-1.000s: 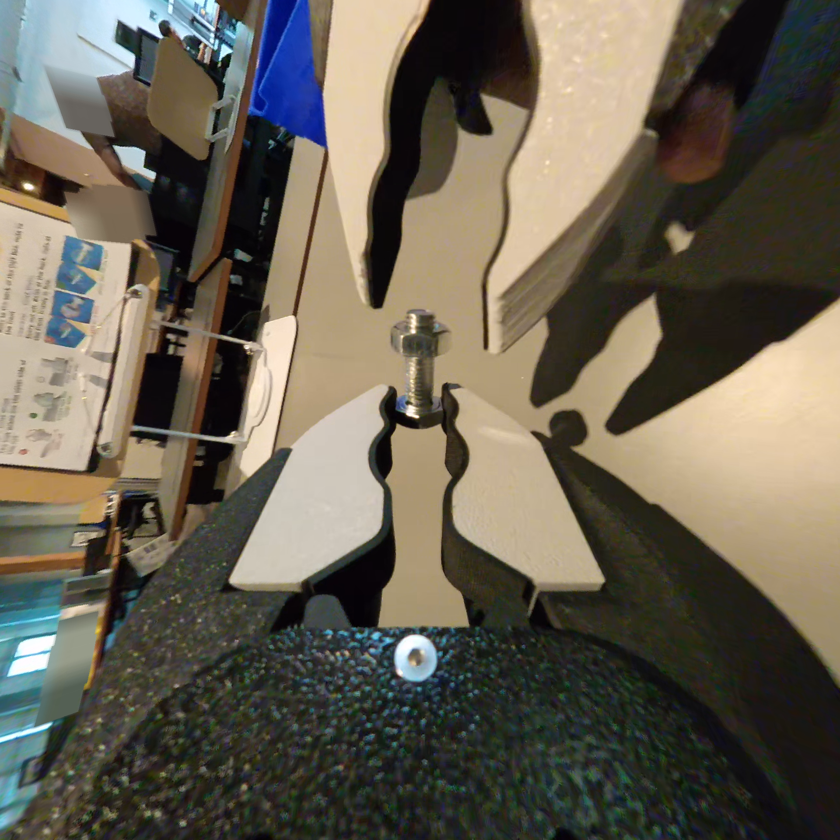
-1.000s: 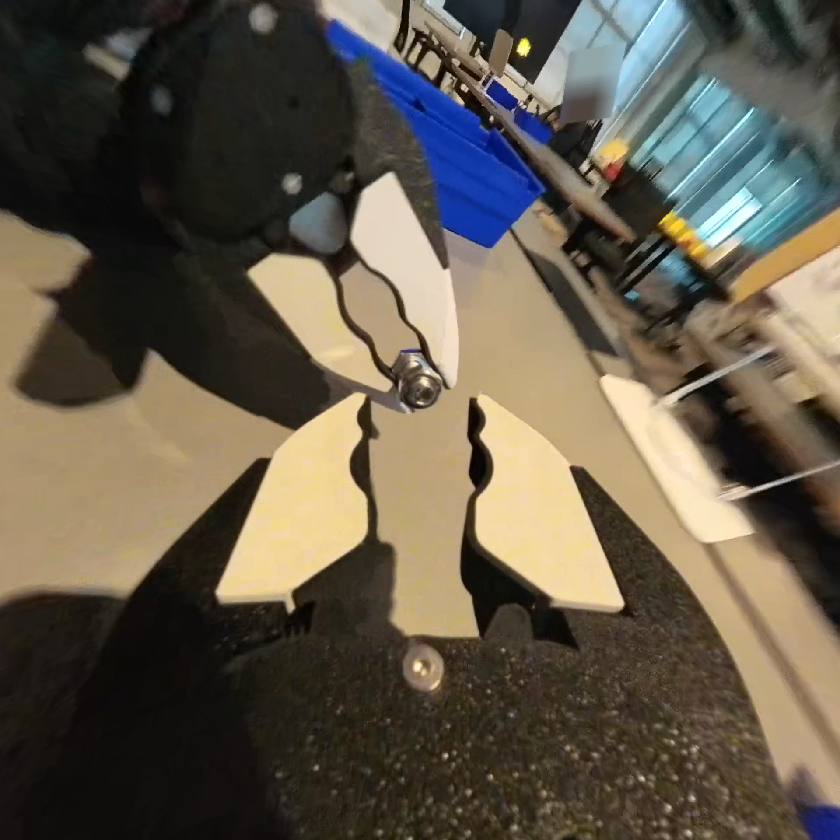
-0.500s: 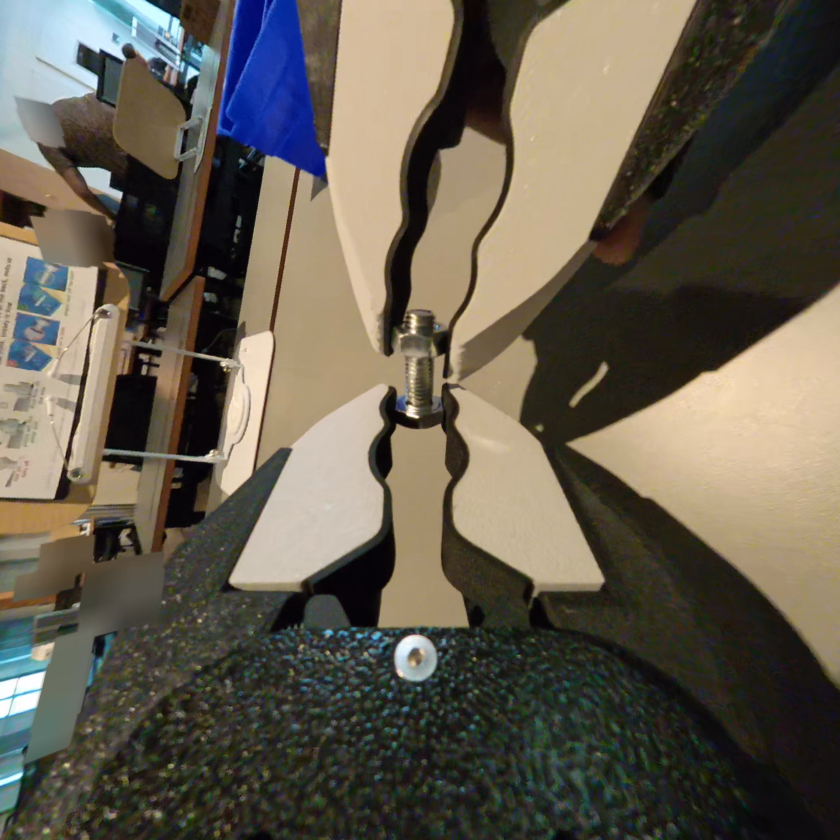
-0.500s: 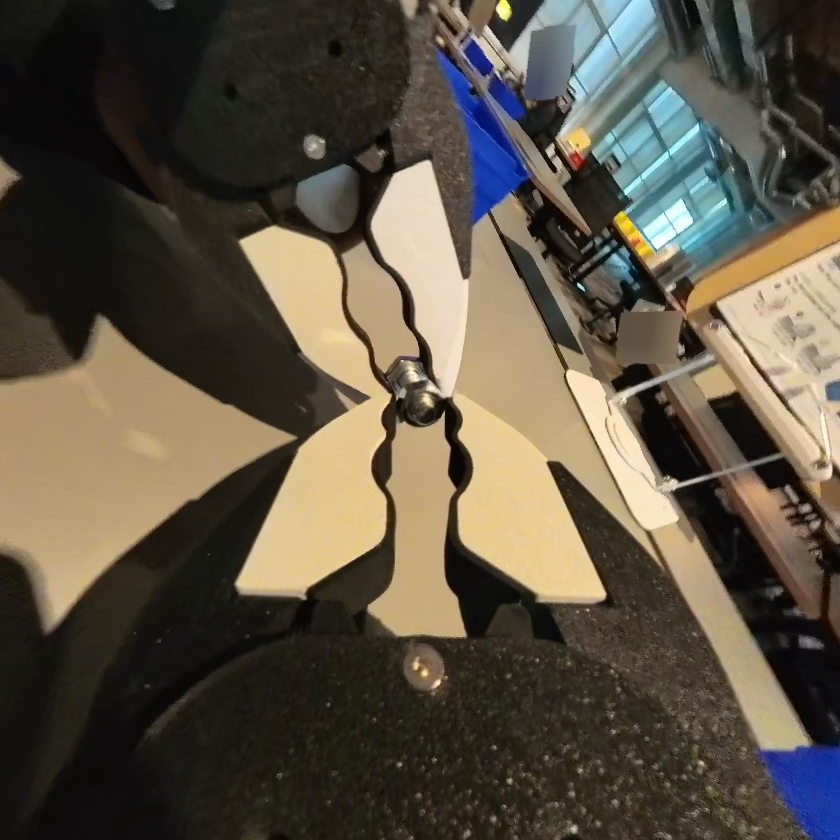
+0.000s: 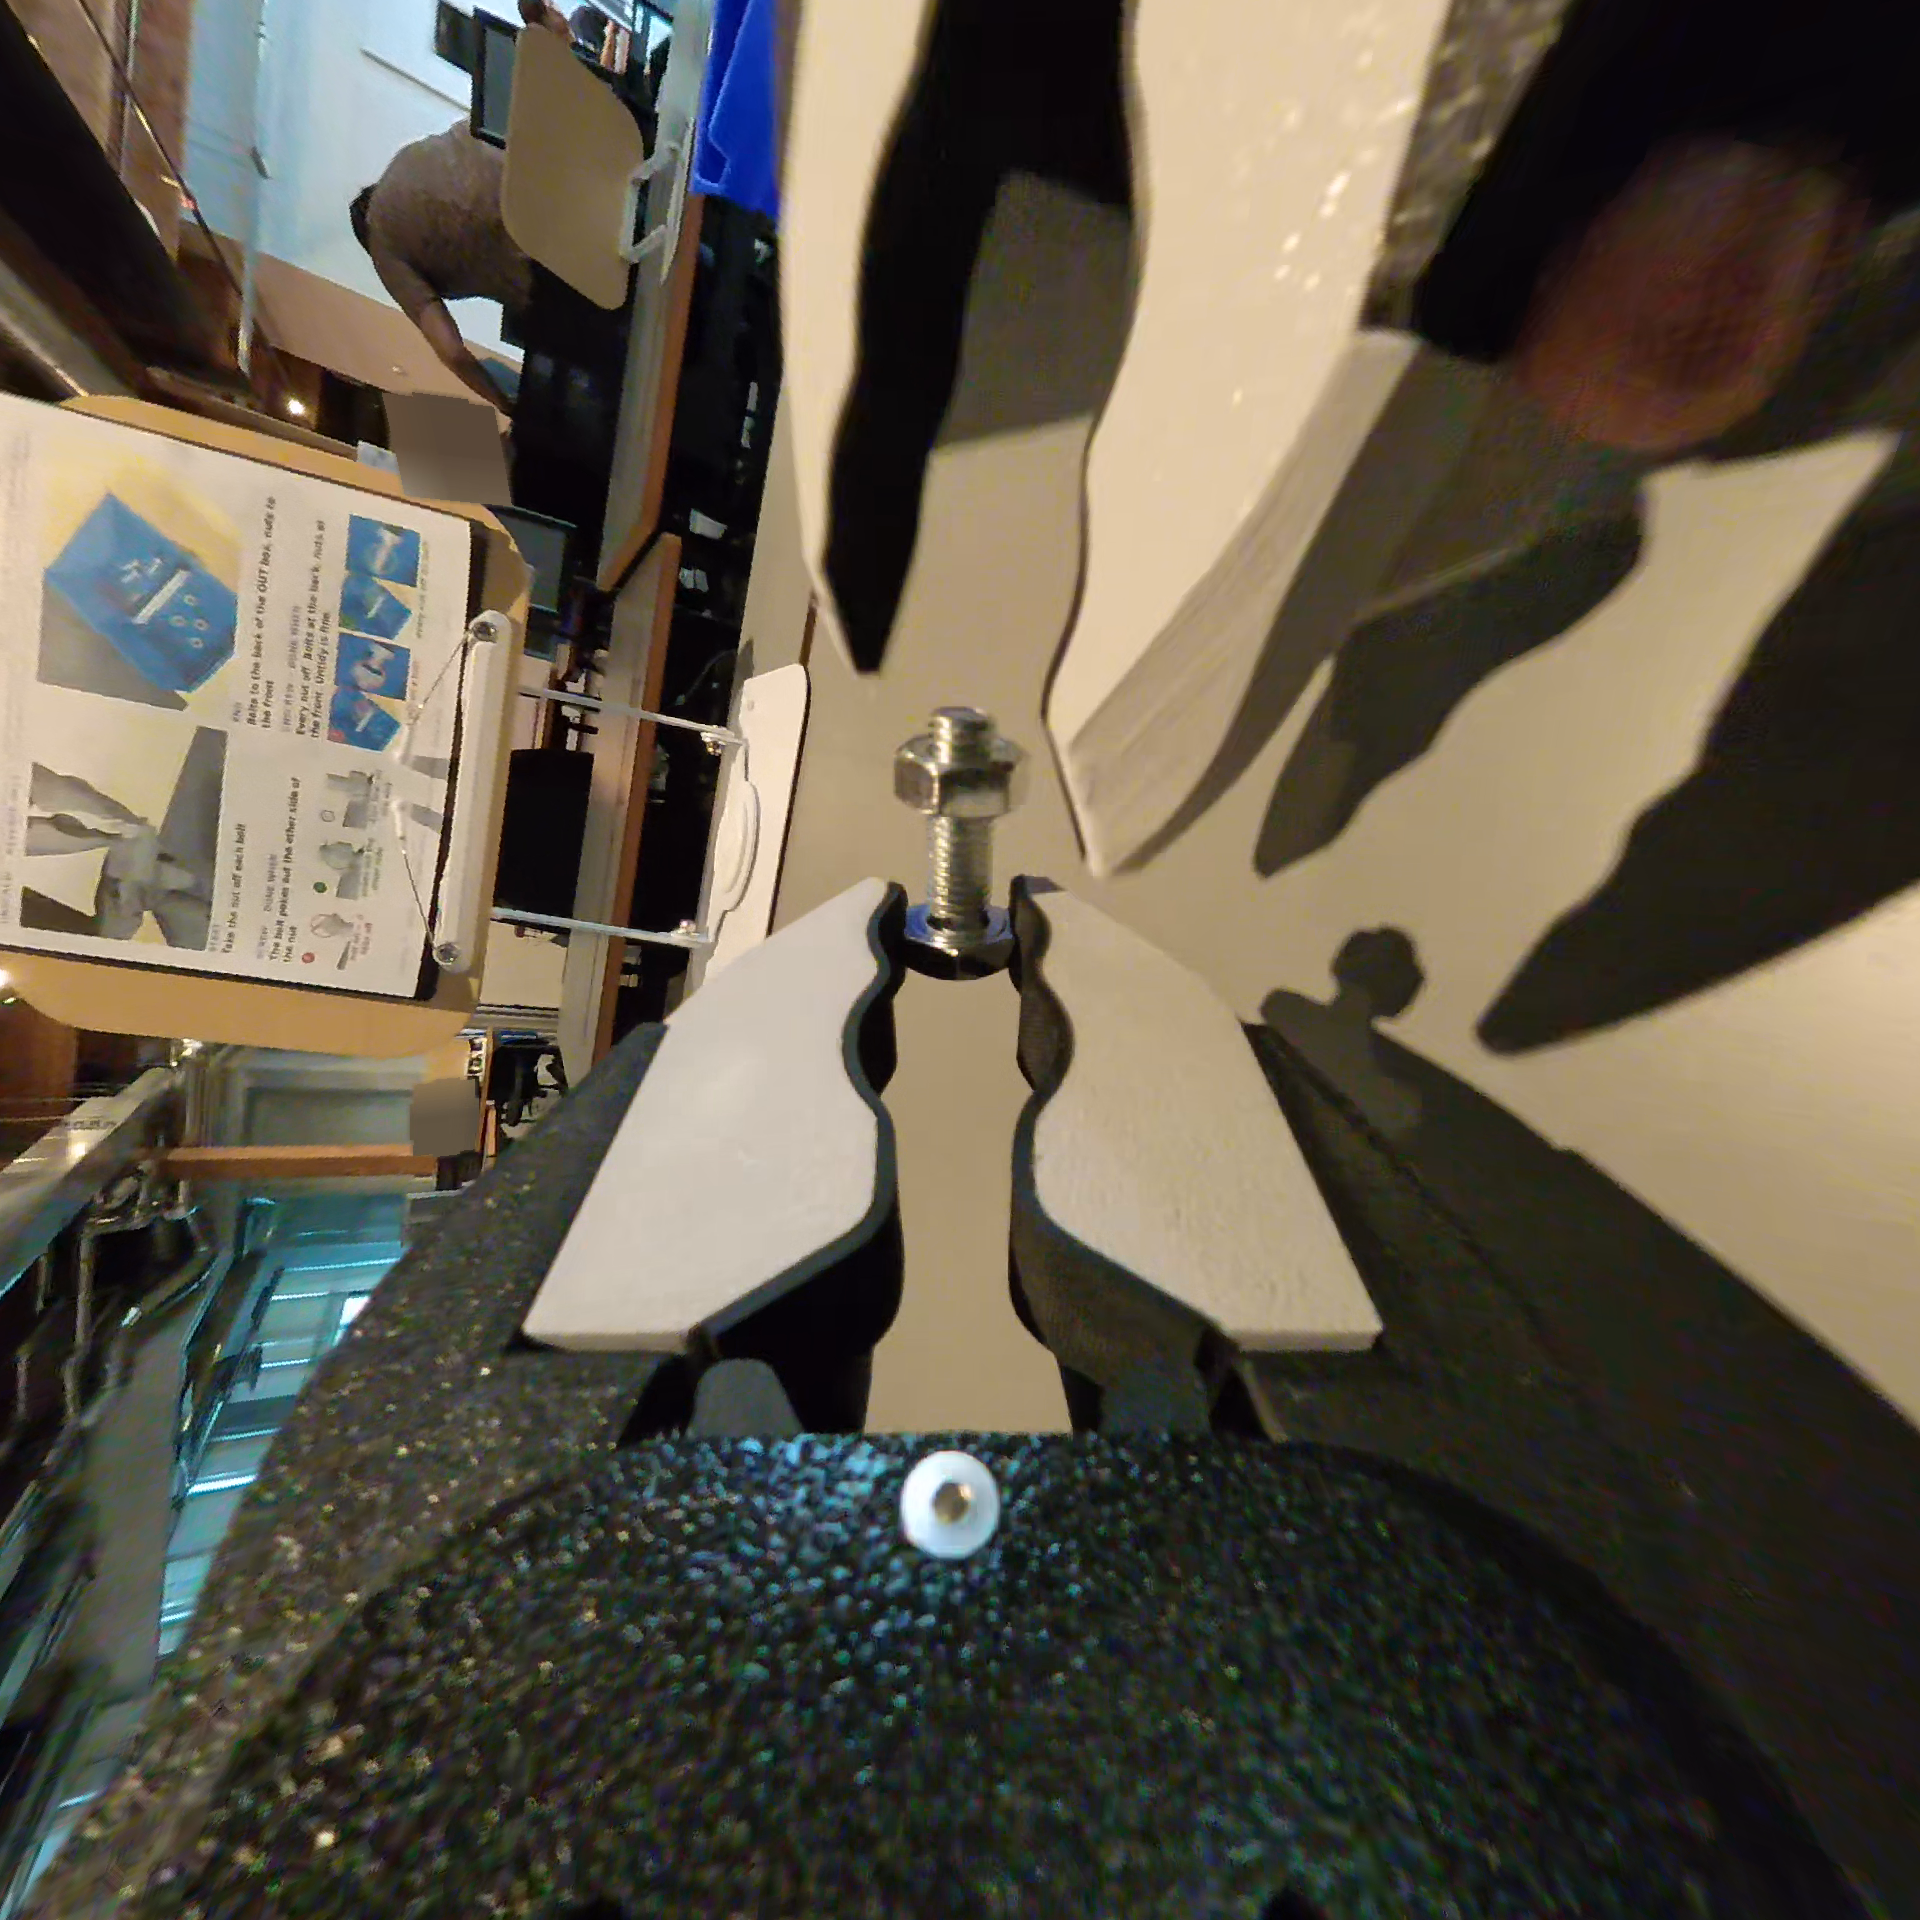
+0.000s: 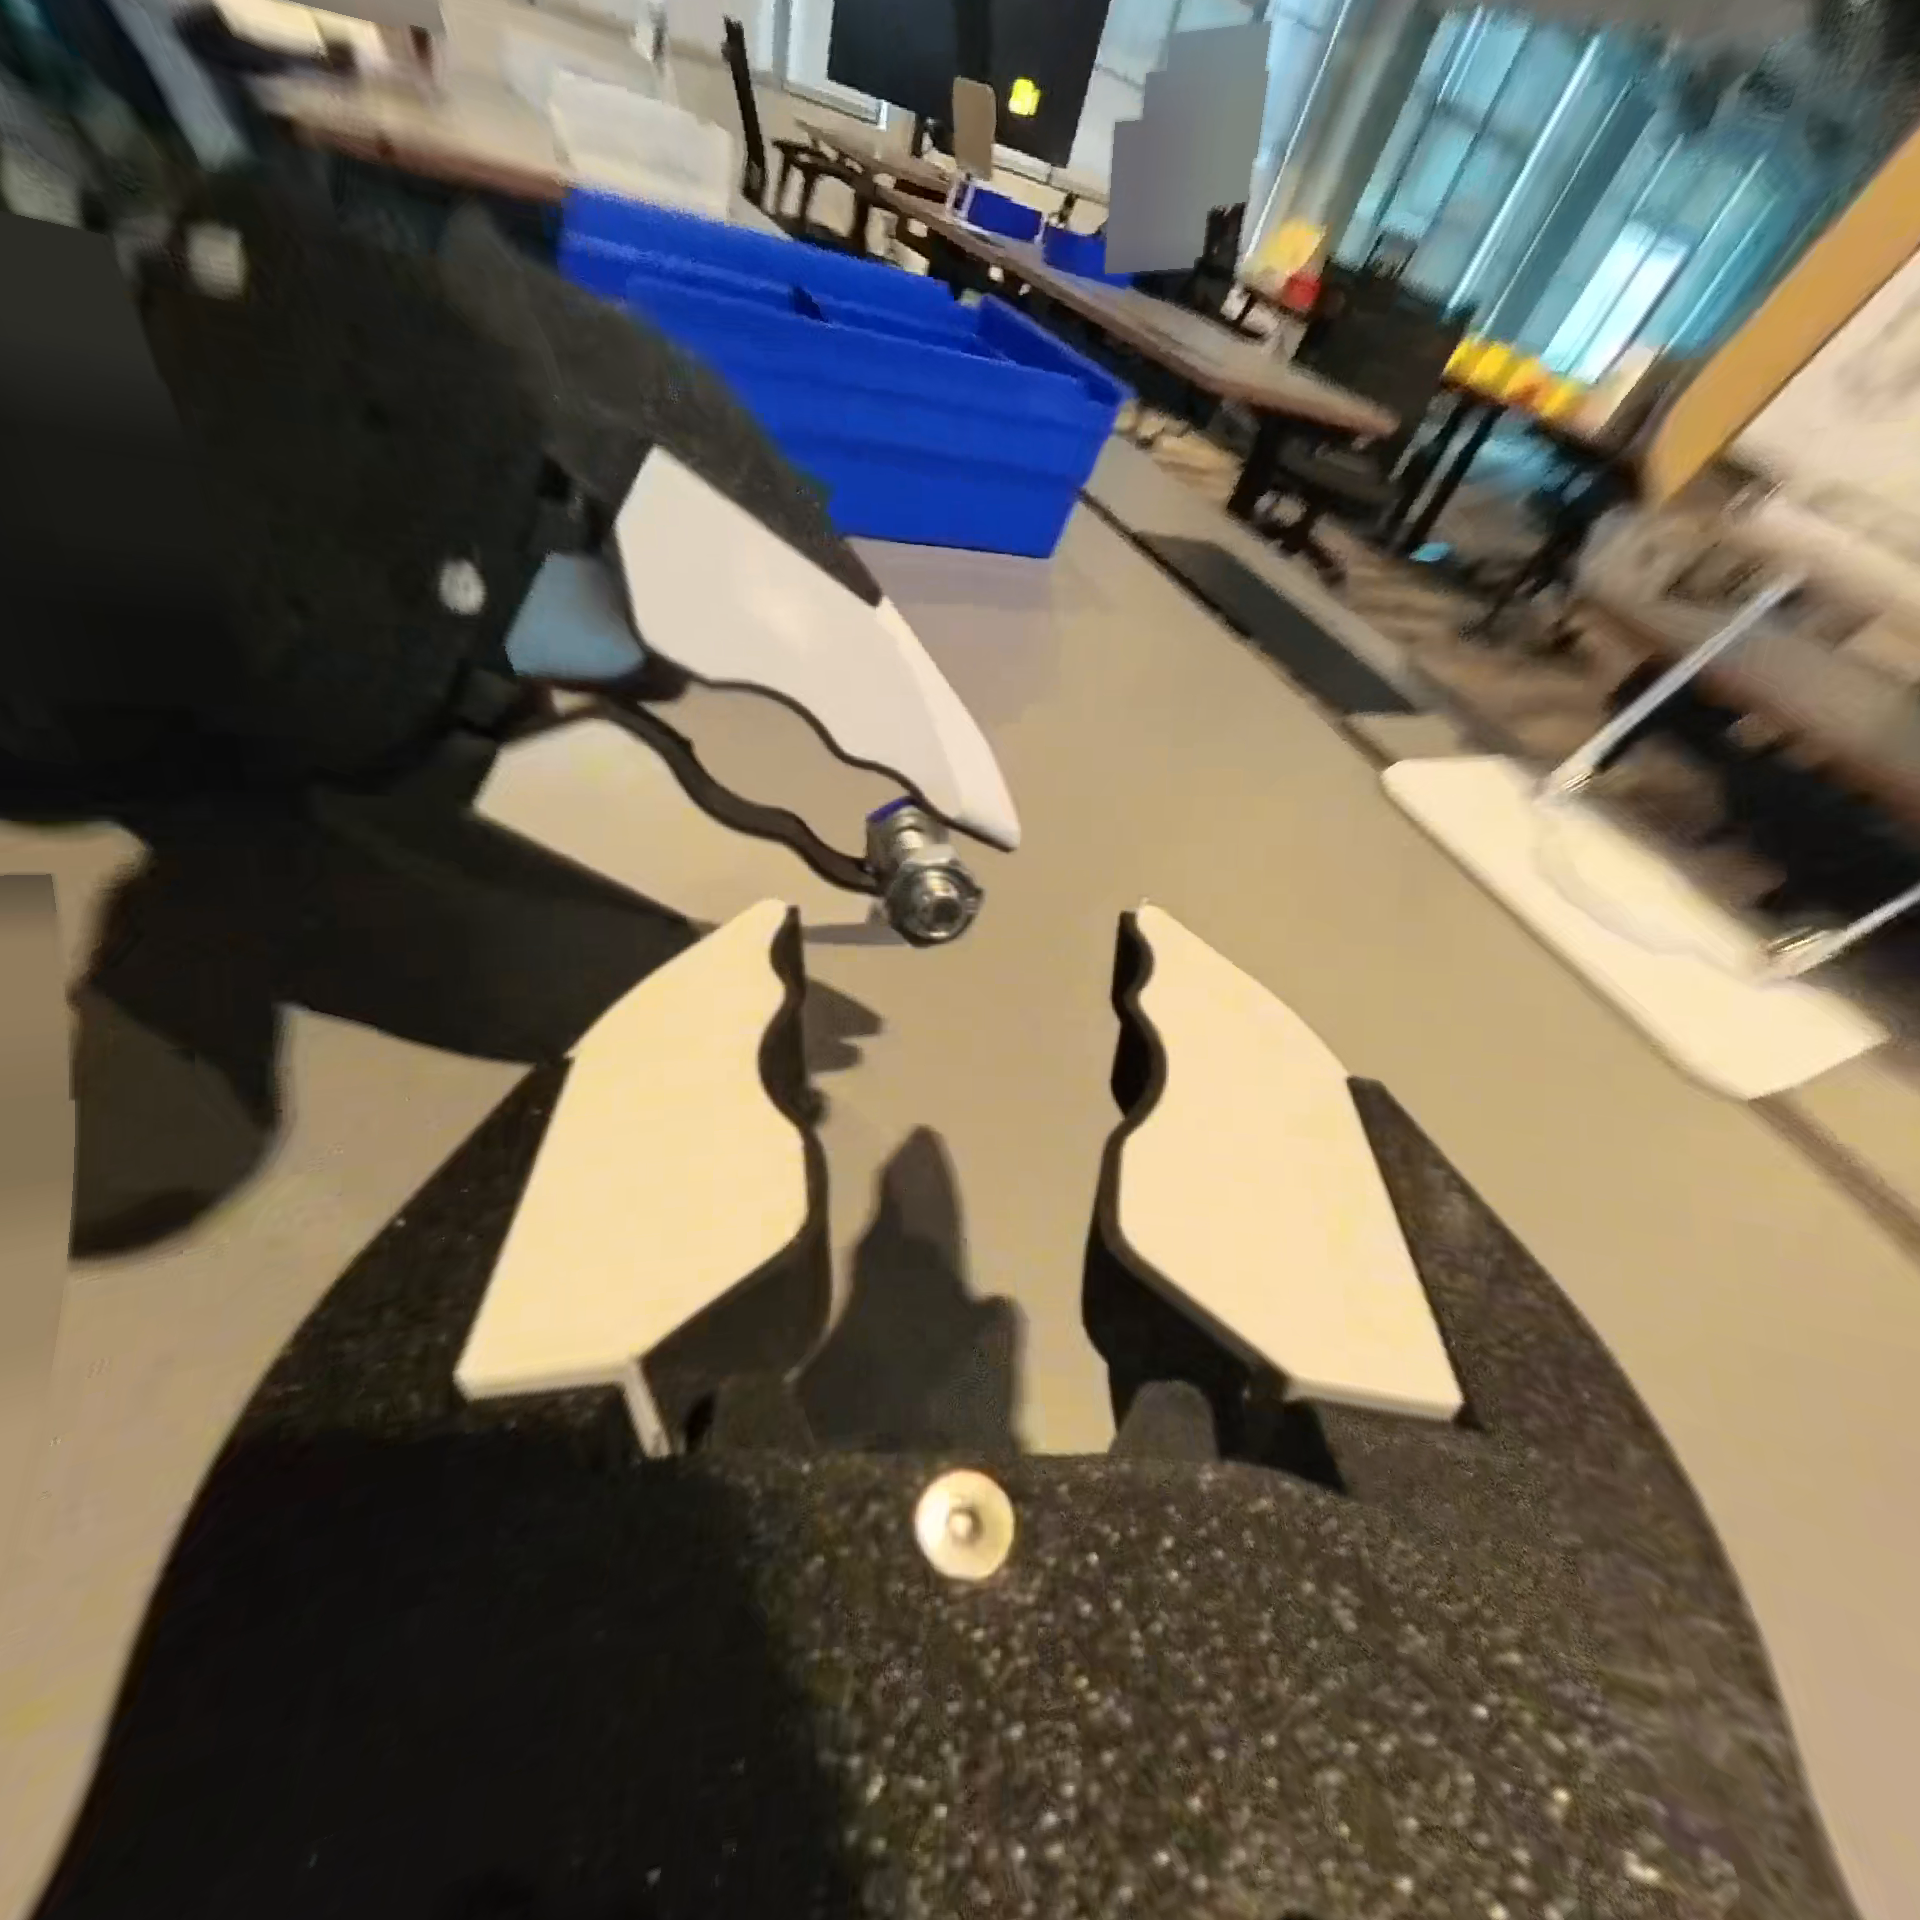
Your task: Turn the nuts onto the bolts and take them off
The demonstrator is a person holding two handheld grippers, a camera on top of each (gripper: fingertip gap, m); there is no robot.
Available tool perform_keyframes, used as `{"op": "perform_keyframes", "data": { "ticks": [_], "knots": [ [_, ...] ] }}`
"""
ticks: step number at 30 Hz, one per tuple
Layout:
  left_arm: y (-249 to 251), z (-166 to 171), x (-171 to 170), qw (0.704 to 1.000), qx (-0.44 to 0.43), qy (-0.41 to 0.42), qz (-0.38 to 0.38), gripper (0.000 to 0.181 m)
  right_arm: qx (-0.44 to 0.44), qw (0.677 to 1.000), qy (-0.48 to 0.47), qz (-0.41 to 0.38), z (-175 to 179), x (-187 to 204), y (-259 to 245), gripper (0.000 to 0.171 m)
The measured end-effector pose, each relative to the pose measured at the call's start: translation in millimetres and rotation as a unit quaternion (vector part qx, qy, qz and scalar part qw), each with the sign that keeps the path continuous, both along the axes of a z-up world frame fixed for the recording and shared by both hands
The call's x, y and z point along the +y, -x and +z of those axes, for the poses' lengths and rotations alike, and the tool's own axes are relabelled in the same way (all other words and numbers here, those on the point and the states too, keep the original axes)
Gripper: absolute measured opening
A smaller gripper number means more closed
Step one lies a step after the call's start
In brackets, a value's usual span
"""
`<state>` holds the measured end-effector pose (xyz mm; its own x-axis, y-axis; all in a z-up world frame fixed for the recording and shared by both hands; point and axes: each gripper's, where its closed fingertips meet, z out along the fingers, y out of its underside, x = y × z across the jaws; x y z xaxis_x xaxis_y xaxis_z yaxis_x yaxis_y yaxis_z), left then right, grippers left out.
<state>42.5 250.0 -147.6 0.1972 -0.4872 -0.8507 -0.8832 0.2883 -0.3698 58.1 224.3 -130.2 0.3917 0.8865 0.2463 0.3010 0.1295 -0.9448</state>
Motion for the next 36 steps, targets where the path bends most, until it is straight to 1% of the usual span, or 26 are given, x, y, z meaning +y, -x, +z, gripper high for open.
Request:
{"op": "perform_keyframes", "data": {
  "ticks": [2,4,6,8,10,13,15,17,18,20,22,23,25,27,28,29,30,32,34,36],
  "knots": [
    [0.6,-1.1,0.1,1.000,0.007,0.000,-0.001,0.019,-0.056,0.992,-0.116,-0.007,2.7,1.1,-6.9,0.055],
    [-1.4,-2.7,-1.6,1.000,0.015,0.000,-0.008,0.019,-0.118,0.969,-0.216,-0.004,1.0,-2.8,-10.0,0.050],
    [-3.4,-4.6,-3.2,1.000,0.025,-0.002,-0.013,0.019,-0.161,0.945,-0.284,0.002,-1.7,-8.3,-9.5,0.046],
    [-5.1,-7.0,-4.7,0.999,0.038,-0.005,-0.018,0.019,-0.178,0.934,-0.311,0.005,-3.1,-11.9,-6.7,0.042],
    [-6.8,-8.7,-6.4,0.999,0.048,-0.009,-0.022,0.019,-0.185,0.932,-0.311,0.005,-5.8,-12.1,-4.2,0.037],
    [-9.4,-10.2,-8.7,0.998,0.057,-0.012,-0.029,0.019,-0.202,0.929,-0.310,0.004,-12.5,-10.6,-2.5,0.020],
    [-8.5,-11.3,-8.0,0.998,0.064,-0.015,-0.026,0.019,-0.206,0.932,-0.300,-0.003,-15.7,-8.9,-1.8,0.019],
    [-6.2,-12.2,-6.4,0.997,0.068,-0.017,-0.021,0.019,-0.195,0.946,-0.257,-0.013,-18.0,-6.0,-0.5,0.019],
    [-4.9,-12.2,-5.4,0.997,0.070,-0.018,-0.018,0.019,-0.181,0.959,-0.217,-0.017,-19.2,-4.6,0.3,0.019],
    [-2.4,-12.1,-3.7,0.997,0.075,-0.022,-0.013,0.019,-0.133,0.985,-0.111,-0.018,-20.8,-3.2,2.8,0.019],
    [-1.0,-12.6,-2.8,0.997,0.075,-0.020,-0.009,0.019,-0.073,0.997,0.006,-0.008,-20.7,-3.7,5.1,0.019],
    [-0.6,-12.9,-2.6,0.997,0.075,-0.018,-0.009,0.019,-0.042,0.997,0.064,0.001,-20.7,-4.2,6.0,0.019],
    [-0.9,-13.5,-3.0,0.997,0.072,-0.014,-0.009,0.019,0.018,0.985,0.169,0.029,-19.2,-6.4,7.0,0.018],
    [-1.7,-12.6,-3.4,0.998,0.064,-0.009,-0.009,0.019,0.065,0.969,0.229,0.072,-13.8,-9.4,6.0,0.021],
    [-1.8,-12.3,-3.3,0.998,0.061,-0.005,-0.007,0.019,0.074,0.969,0.223,0.080,-10.8,-8.0,3.5,0.022],
    [-1.4,-12.7,-3.0,0.998,0.060,-0.003,-0.006,0.019,0.071,0.976,0.189,0.078,-8.1,-5.1,0.0,0.025],
    [-0.9,-13.6,-2.8,0.998,0.060,0.000,-0.005,0.019,0.053,0.986,0.138,0.072,-6.6,-2.6,-3.7,0.027],
    [0.1,-14.8,-2.5,0.998,0.058,0.006,-0.004,0.019,-0.011,0.998,0.022,0.056,-7.9,-0.2,-9.6,0.032],
    [-0.3,-15.8,-2.8,0.998,0.054,0.013,-0.006,0.019,-0.079,0.992,-0.088,0.047,-10.0,-1.9,-12.0,0.035],
    [-1.6,-17.3,-4.1,0.998,0.054,0.018,-0.010,0.019,-0.128,0.976,-0.170,0.037,-10.8,-3.6,-12.3,0.037]
  ]
}}
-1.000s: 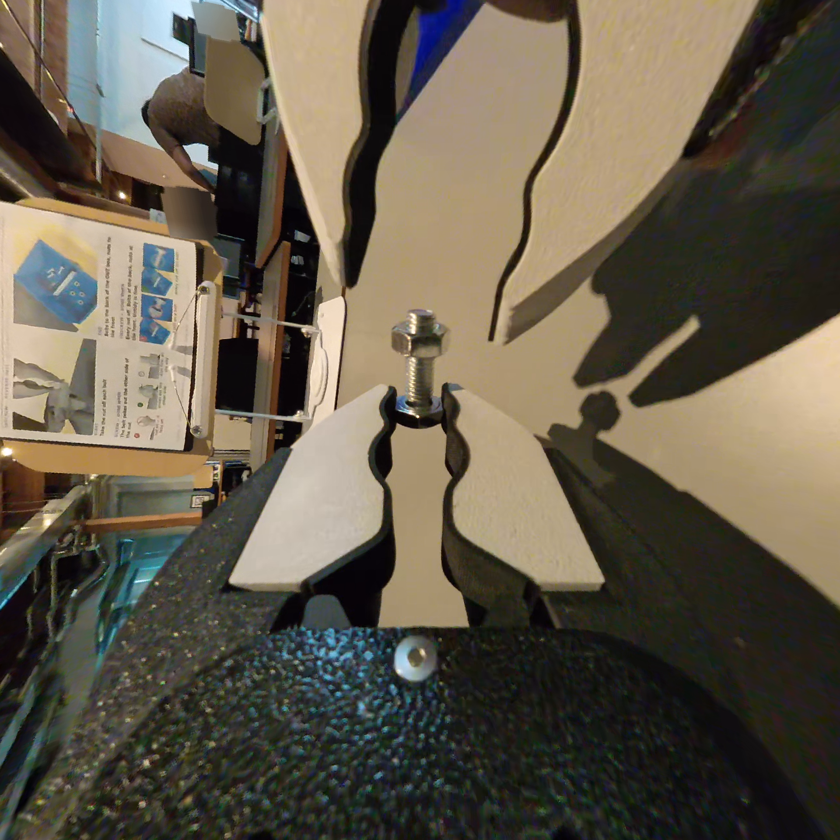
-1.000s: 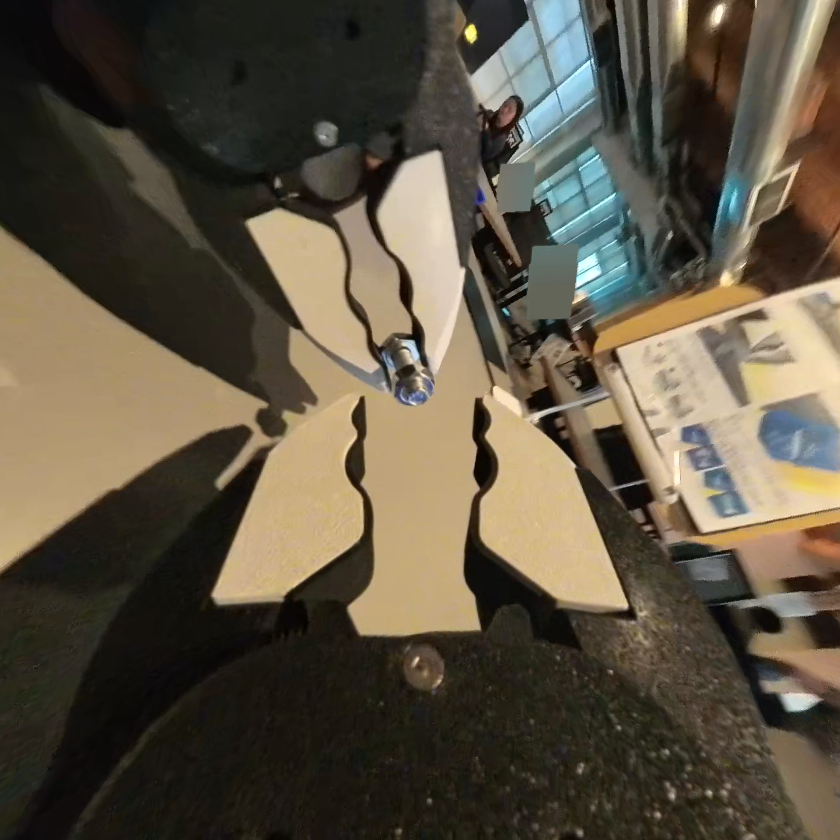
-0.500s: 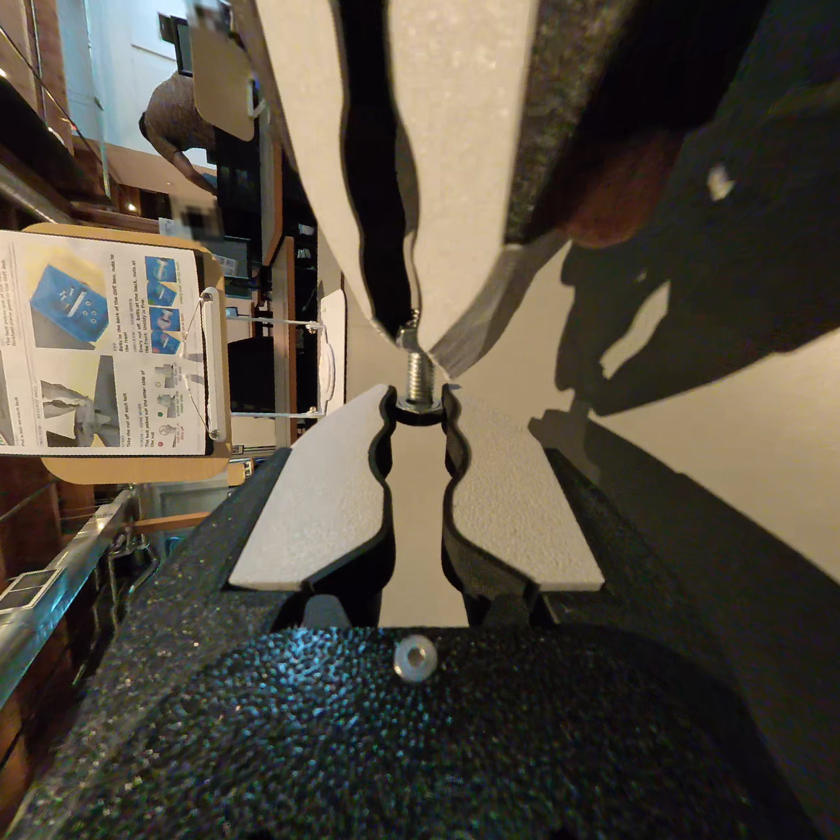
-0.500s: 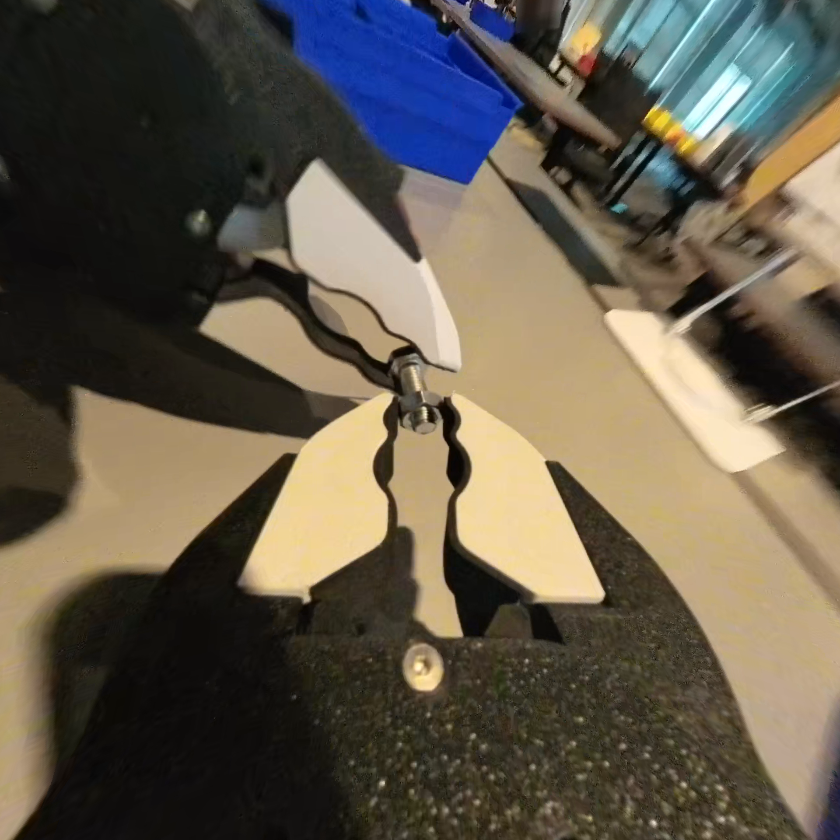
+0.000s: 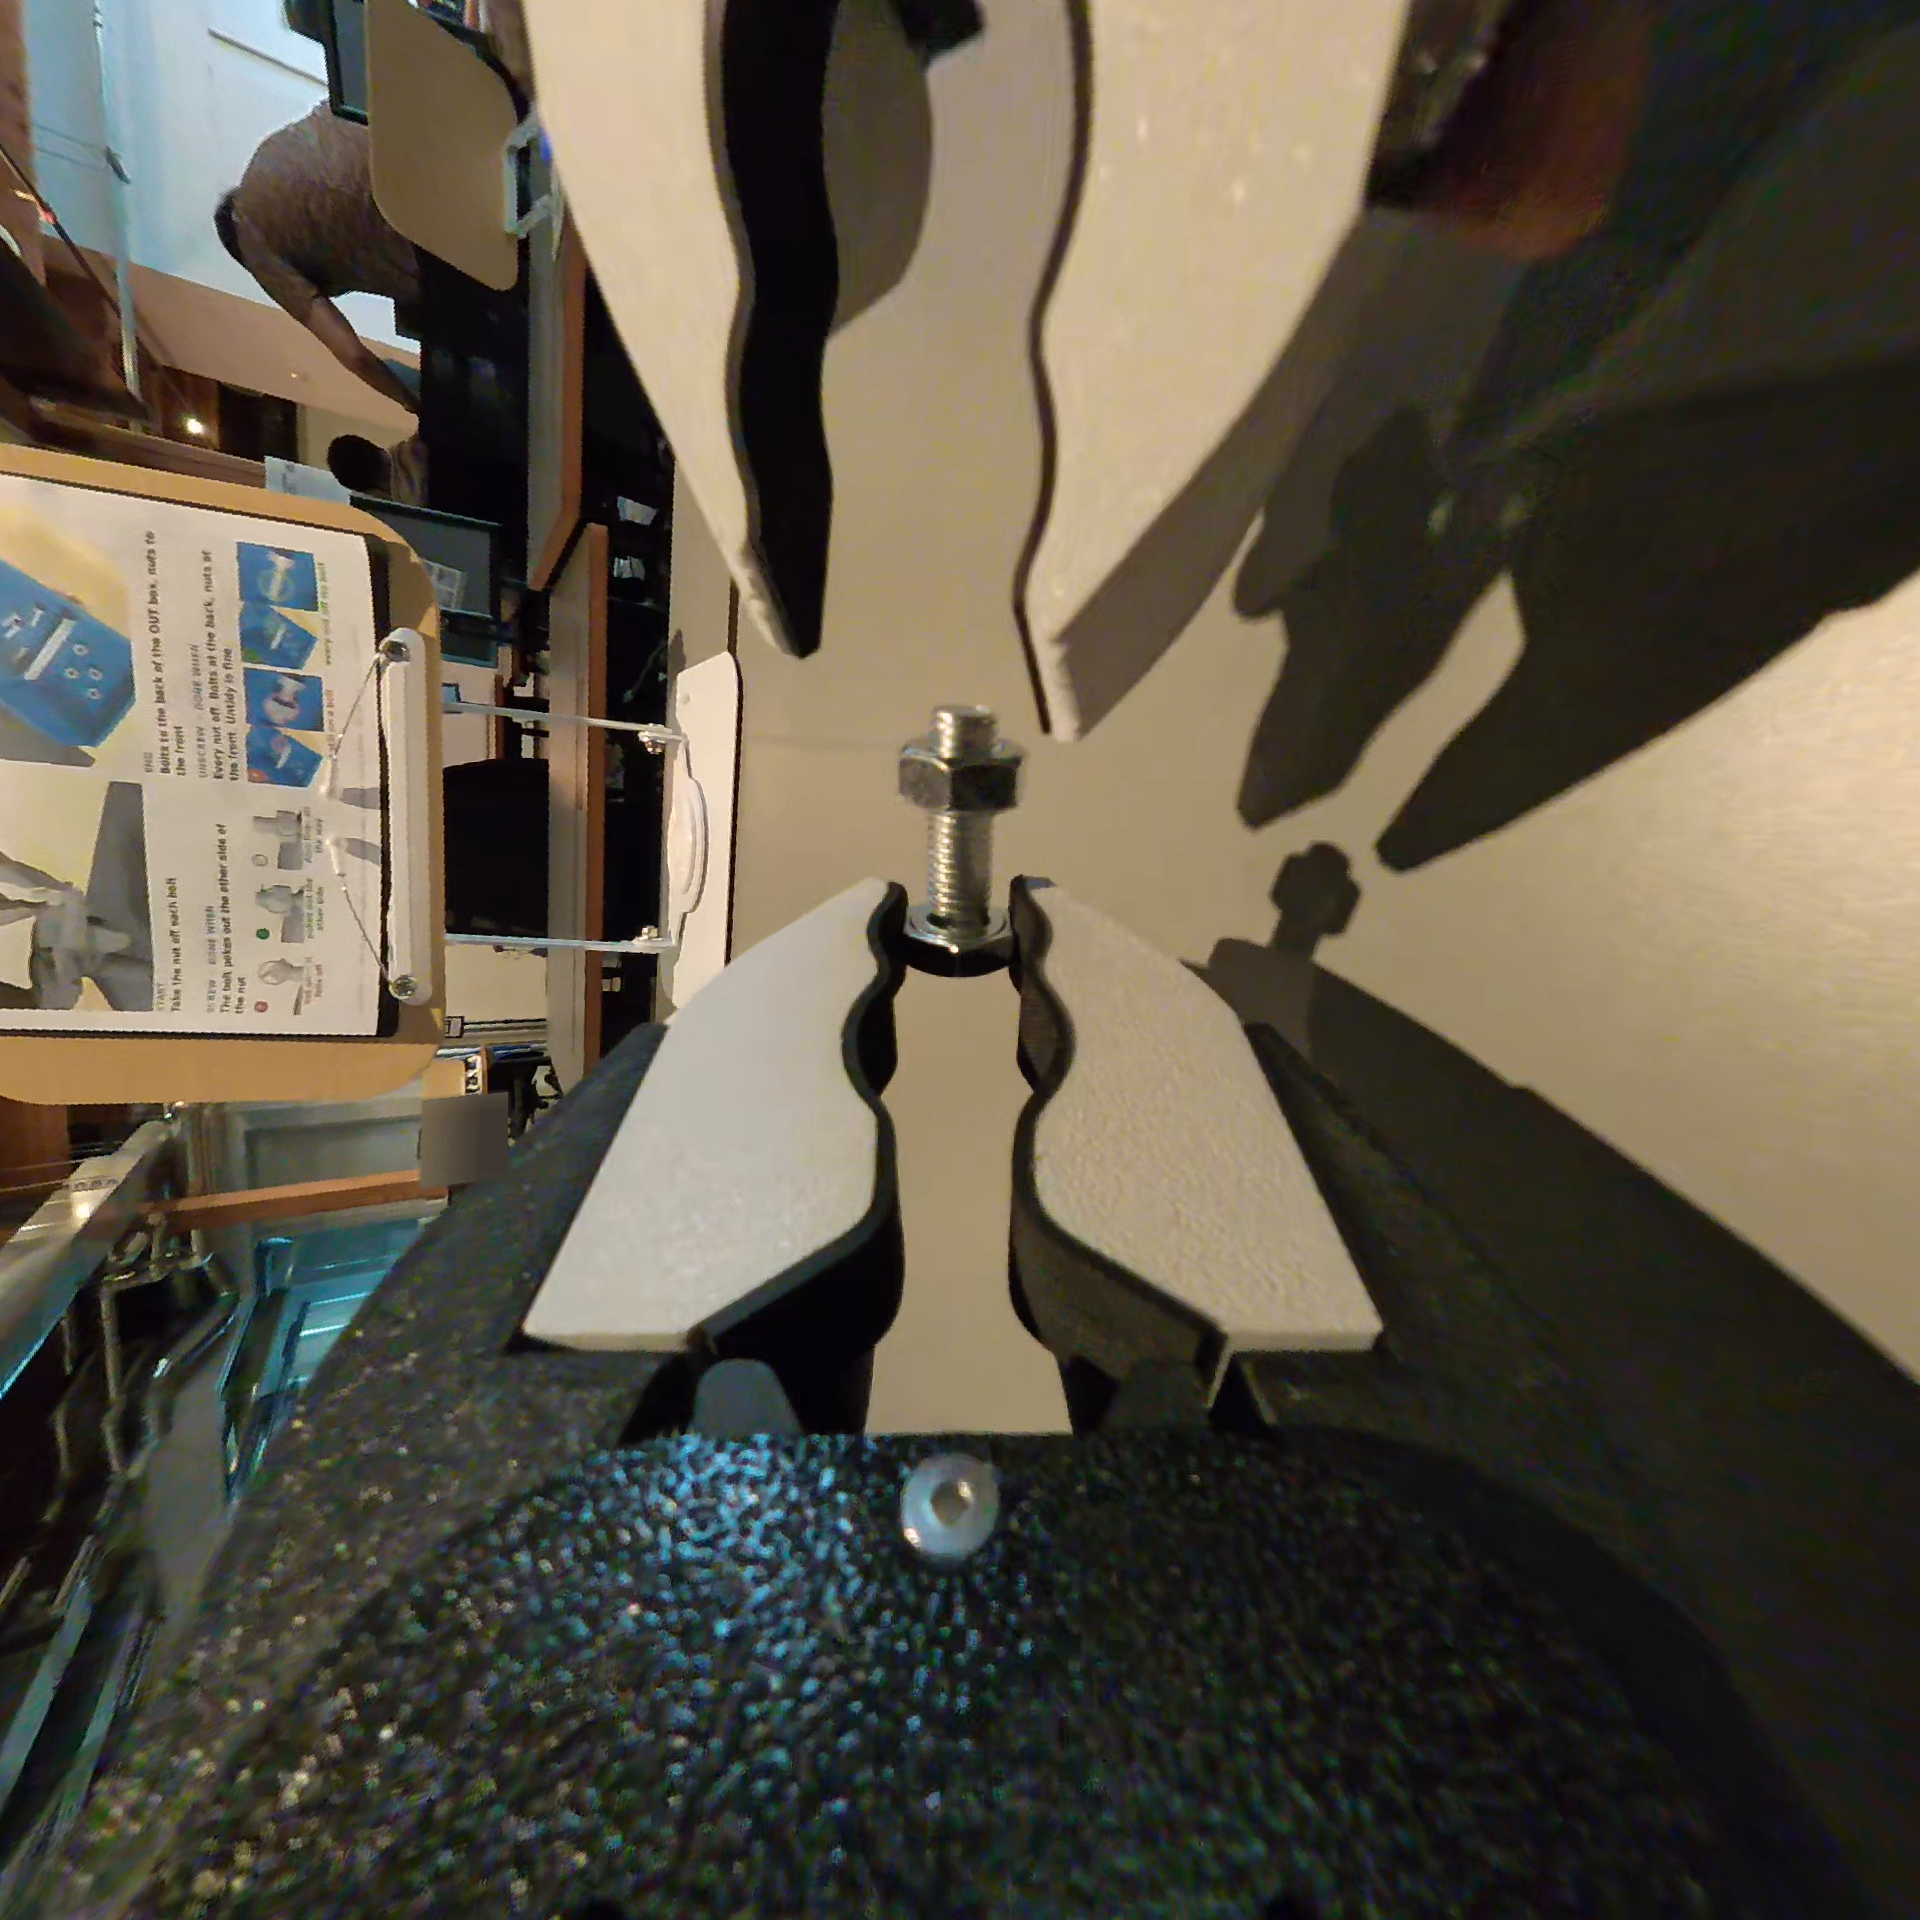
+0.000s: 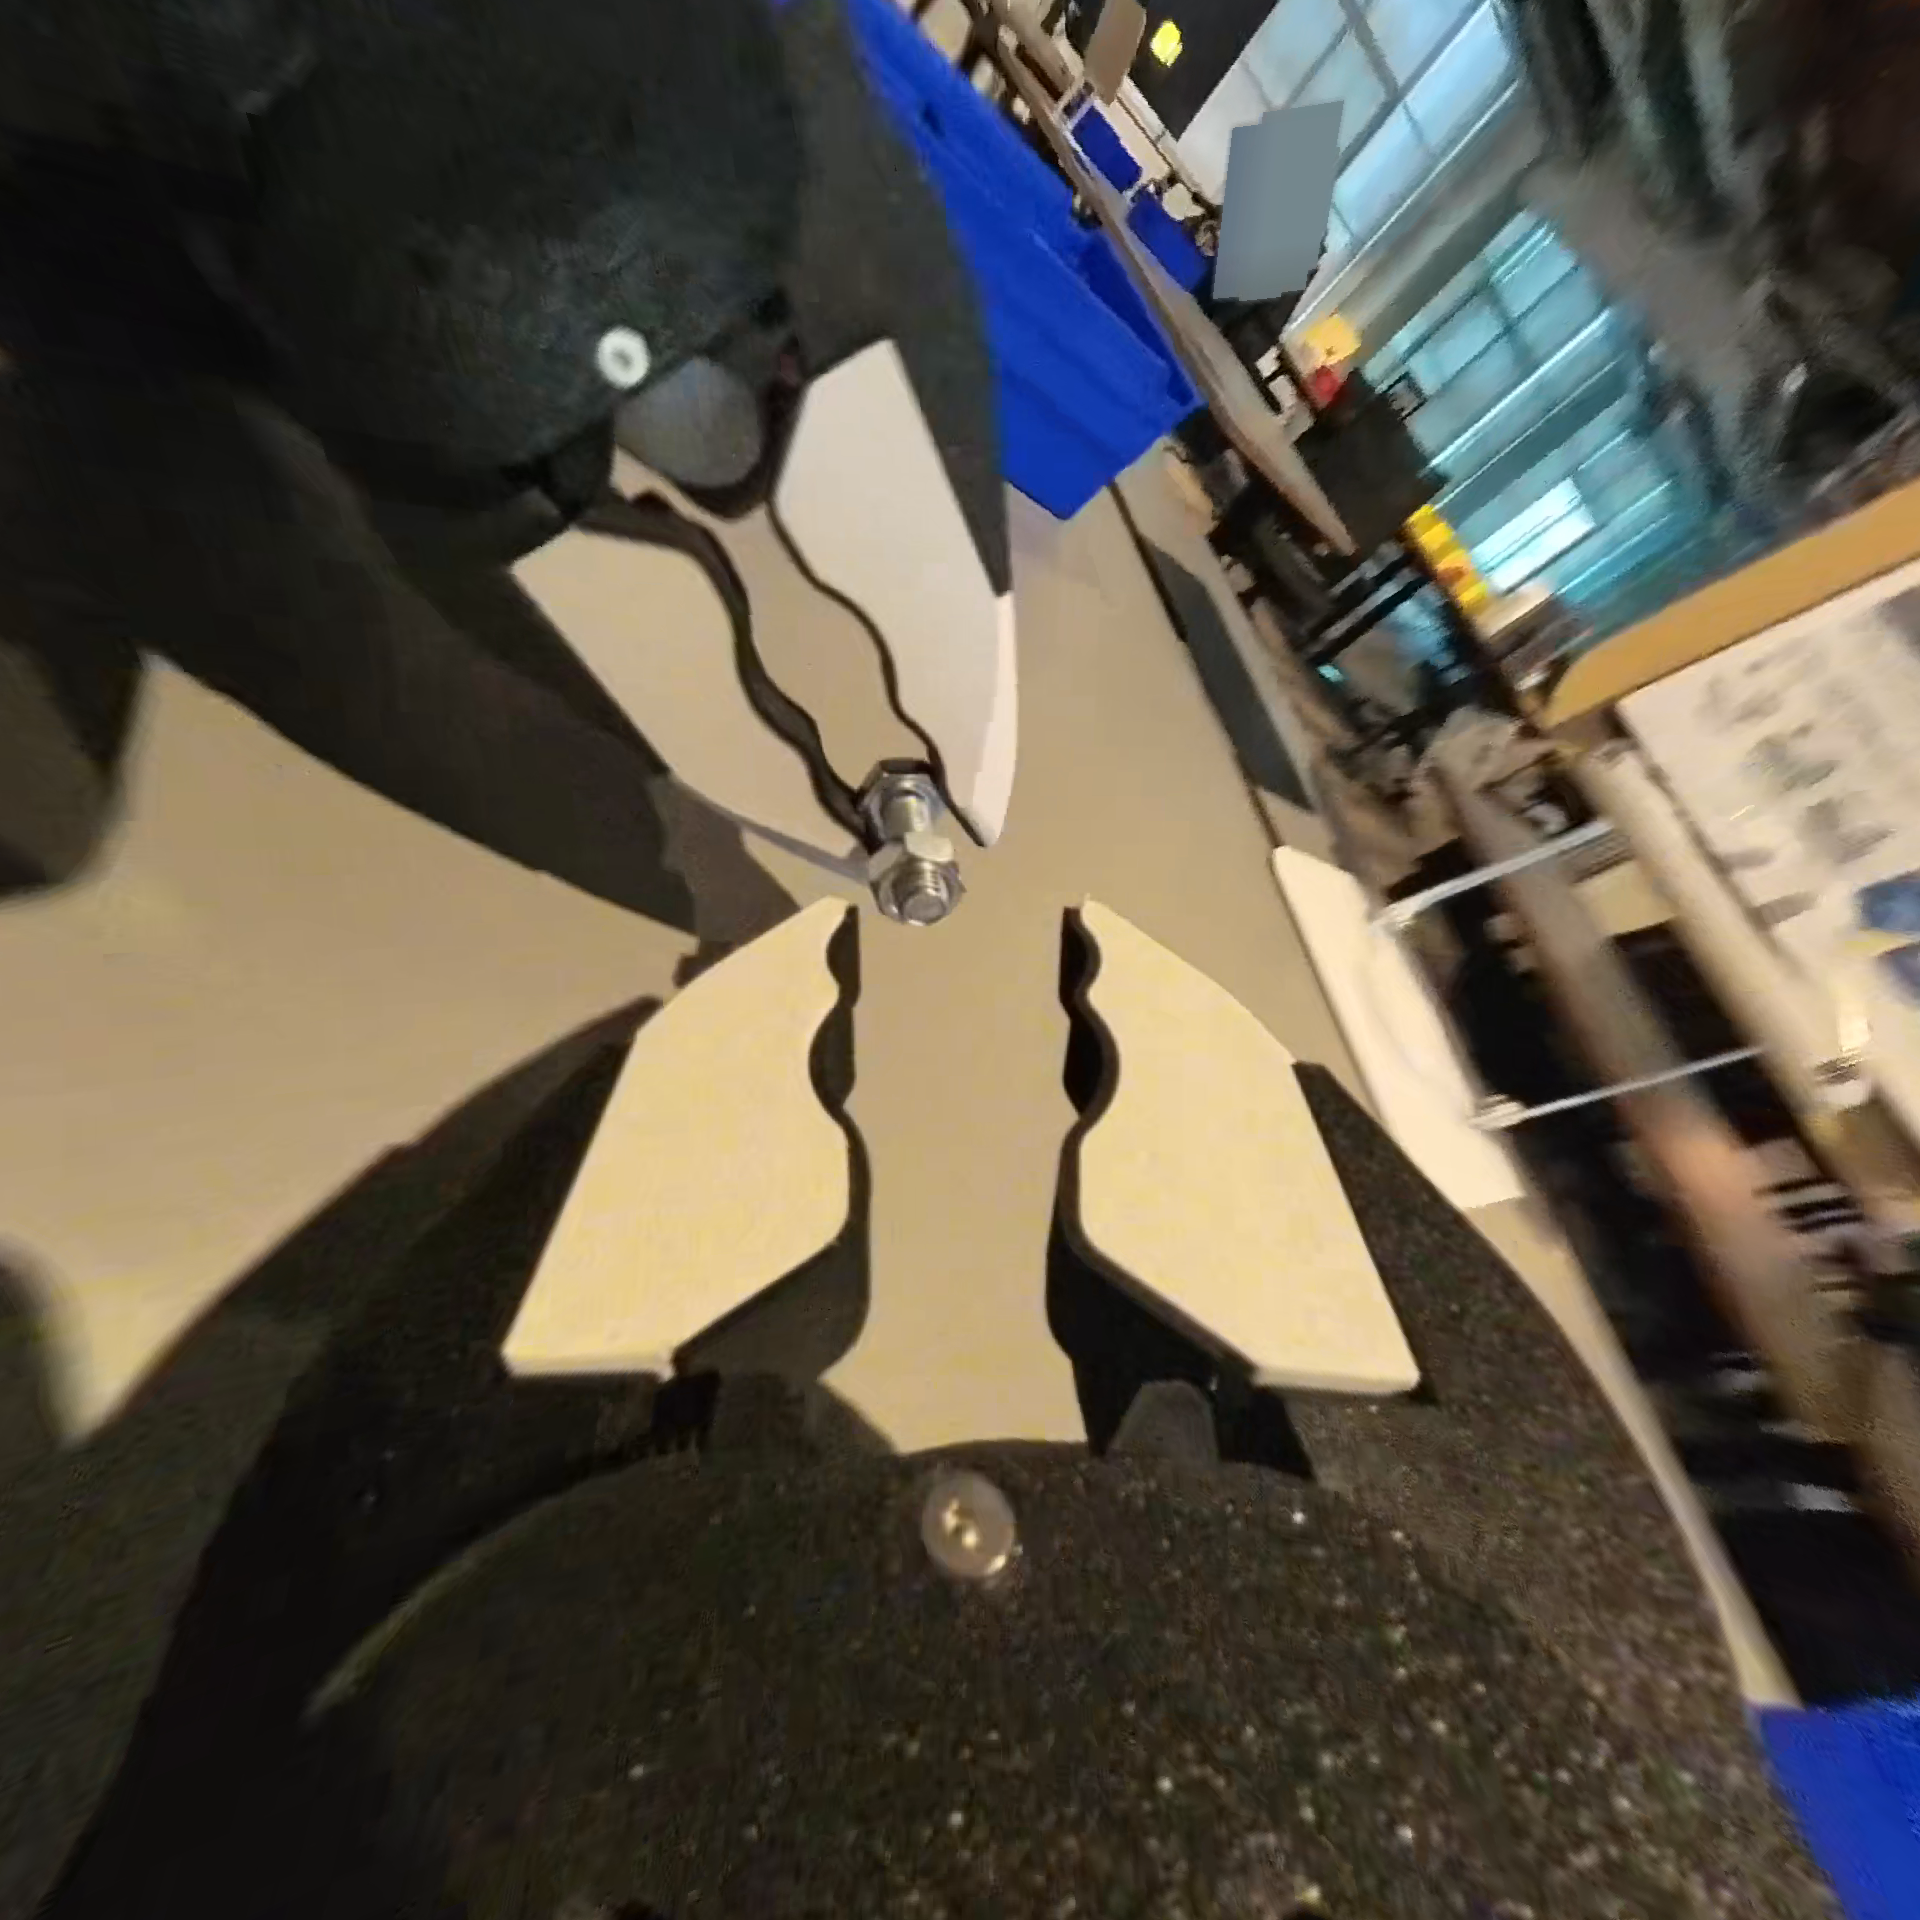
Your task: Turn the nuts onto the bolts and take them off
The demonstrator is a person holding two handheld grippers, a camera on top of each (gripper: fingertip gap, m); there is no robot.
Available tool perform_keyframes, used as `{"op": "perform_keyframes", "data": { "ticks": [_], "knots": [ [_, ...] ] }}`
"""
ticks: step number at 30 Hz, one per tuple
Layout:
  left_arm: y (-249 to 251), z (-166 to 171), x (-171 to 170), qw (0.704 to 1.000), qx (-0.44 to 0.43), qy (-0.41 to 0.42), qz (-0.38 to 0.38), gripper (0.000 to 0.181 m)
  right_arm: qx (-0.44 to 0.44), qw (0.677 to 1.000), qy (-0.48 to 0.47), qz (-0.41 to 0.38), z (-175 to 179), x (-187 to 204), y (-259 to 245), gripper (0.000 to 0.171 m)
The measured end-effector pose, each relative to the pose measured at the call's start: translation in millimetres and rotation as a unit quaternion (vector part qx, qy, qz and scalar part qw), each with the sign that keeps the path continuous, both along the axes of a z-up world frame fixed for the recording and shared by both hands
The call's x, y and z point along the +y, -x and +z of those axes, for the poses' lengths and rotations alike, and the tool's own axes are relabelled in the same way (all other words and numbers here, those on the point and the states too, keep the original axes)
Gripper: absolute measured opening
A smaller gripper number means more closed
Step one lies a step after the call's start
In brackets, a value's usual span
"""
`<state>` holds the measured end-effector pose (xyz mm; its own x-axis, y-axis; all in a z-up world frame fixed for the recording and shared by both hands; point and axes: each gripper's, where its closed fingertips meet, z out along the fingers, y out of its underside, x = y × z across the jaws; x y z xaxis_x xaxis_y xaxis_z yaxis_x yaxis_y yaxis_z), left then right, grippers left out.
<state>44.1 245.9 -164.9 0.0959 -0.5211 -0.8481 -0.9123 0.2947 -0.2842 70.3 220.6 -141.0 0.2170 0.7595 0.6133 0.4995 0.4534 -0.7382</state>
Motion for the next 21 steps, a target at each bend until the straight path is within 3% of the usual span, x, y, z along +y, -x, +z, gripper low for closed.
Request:
{"op": "perform_keyframes", "data": {
  "ticks": [5,8,11,15,19,21],
  "knots": [
    [-3.9,-3.2,-3.7,1.000,0.002,0.008,-0.010,0.019,-0.064,0.995,-0.077,0.006,-10.8,-5.5,4.7,0.037],
    [-6.8,-4.5,-6.5,1.000,0.007,0.006,-0.019,0.019,-0.087,0.991,-0.099,-0.004,-16.7,-2.4,4.7,0.018],
    [-6.2,-3.6,-5.9,1.000,0.009,-0.001,-0.017,0.019,-0.089,0.991,-0.098,-0.015,-16.6,-2.1,5.4,0.017],
    [-1.6,-1.2,-2.1,1.000,0.015,-0.017,-0.003,0.019,-0.014,0.995,0.090,-0.032,-17.8,-1.9,10.2,0.018],
    [1.3,-0.3,0.5,1.000,0.016,-0.020,0.008,0.019,0.101,0.936,0.336,-0.008,-17.1,-3.8,15.2,0.017],
    [0.3,-0.3,0.3,1.000,0.007,-0.013,0.010,0.019,0.122,0.915,0.383,0.014,-14.7,-4.6,14.3,0.018]
  ]
}}
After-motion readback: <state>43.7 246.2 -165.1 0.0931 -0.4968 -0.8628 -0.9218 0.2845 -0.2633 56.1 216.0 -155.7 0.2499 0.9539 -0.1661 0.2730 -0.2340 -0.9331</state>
